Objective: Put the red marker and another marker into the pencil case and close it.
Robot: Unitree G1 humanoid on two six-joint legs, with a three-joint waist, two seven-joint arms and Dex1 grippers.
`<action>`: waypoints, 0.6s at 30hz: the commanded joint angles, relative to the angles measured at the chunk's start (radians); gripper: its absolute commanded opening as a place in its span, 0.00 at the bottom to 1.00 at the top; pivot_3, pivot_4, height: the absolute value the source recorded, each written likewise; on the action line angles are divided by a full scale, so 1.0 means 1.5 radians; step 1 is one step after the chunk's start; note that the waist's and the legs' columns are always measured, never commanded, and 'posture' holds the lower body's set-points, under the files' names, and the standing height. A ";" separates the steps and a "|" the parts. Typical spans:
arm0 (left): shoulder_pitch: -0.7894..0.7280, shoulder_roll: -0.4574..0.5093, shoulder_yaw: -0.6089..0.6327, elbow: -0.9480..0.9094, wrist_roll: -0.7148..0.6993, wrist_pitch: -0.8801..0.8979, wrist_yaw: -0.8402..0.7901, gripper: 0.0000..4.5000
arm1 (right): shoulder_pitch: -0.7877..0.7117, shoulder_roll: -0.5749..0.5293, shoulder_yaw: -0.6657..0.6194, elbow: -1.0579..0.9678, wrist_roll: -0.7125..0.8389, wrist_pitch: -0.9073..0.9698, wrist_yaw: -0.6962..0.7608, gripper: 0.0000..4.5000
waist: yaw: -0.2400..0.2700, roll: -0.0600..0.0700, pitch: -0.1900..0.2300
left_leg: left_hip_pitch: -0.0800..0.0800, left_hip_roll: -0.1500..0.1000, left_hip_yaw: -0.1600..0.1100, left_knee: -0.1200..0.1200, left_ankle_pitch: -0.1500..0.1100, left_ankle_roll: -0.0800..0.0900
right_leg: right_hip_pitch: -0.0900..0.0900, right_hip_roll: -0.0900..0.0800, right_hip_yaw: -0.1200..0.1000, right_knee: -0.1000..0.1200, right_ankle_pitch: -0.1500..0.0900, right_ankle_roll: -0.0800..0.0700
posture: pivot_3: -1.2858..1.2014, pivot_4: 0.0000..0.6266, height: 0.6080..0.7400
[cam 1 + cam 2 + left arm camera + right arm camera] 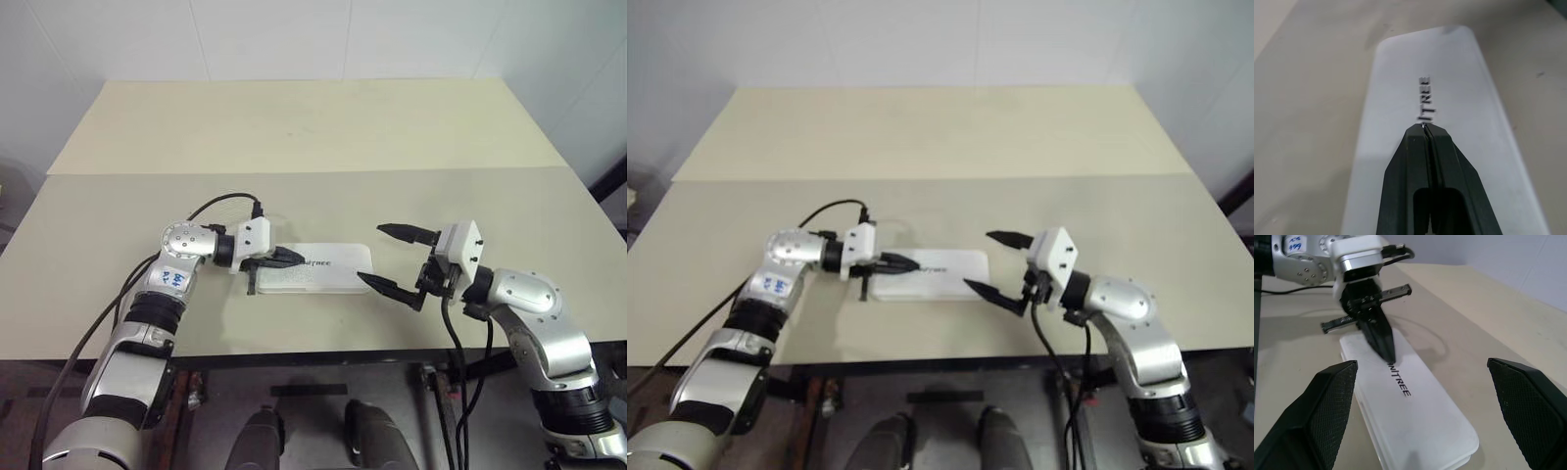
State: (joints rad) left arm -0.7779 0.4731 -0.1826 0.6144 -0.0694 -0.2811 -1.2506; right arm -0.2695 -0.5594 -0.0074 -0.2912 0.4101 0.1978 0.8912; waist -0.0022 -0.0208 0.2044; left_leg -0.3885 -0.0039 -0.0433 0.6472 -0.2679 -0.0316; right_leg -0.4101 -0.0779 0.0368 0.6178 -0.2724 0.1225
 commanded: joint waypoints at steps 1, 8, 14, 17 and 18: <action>0.028 -0.003 -0.033 -0.023 0.019 0.019 -0.017 0.01 | 0.001 0.005 -0.018 -0.036 0.012 -0.003 -0.018 1.00 | 0.000 0.000 0.000 | 0.000 0.000 0.000 0.000 0.000 0.000 | 0.000 0.000 0.000 0.000 0.000 0.000 | 0.52 0.24 1.00; 0.049 -0.010 -0.014 -0.061 -0.018 0.057 -0.006 0.01 | -0.001 0.011 -0.012 -0.038 0.012 -0.001 -0.030 1.00 | 0.000 0.000 0.000 | 0.001 0.000 0.000 0.000 0.000 0.000 | 0.000 0.000 0.000 0.000 0.000 0.000 | 0.52 0.24 1.00; 0.058 -0.015 0.068 -0.117 -0.122 0.135 0.004 0.01 | -0.005 0.010 -0.011 -0.026 0.015 -0.002 -0.021 1.00 | -0.001 0.000 0.000 | 0.000 0.000 0.000 0.000 0.000 0.000 | 0.000 0.000 0.000 0.000 0.000 0.000 | 0.52 0.24 1.00; 0.078 0.008 0.103 -0.155 -0.172 0.185 -0.016 0.01 | -0.009 0.008 -0.010 -0.017 0.019 -0.001 -0.011 1.00 | -0.003 0.000 0.000 | 0.000 0.000 0.000 0.000 0.000 0.000 | -0.001 0.000 0.000 0.000 0.000 0.000 | 0.52 0.24 1.00; 0.092 0.022 0.120 -0.172 -0.194 0.207 -0.024 0.01 | -0.010 0.003 -0.010 -0.010 0.020 -0.002 -0.002 1.00 | -0.004 0.000 0.000 | 0.000 0.001 0.000 -0.001 0.000 0.000 | -0.001 0.000 0.000 0.000 0.000 0.000 | 0.52 0.24 1.00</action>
State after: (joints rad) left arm -0.6553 0.4797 -0.0495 0.4126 -0.2964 -0.0095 -1.2692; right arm -0.2721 -0.5448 -0.0061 -0.3031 0.4183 0.1988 0.8705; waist -0.0076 -0.0207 0.2043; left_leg -0.3886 -0.0030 -0.0437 0.6462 -0.2679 -0.0317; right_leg -0.4112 -0.0775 0.0368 0.6185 -0.2729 0.1217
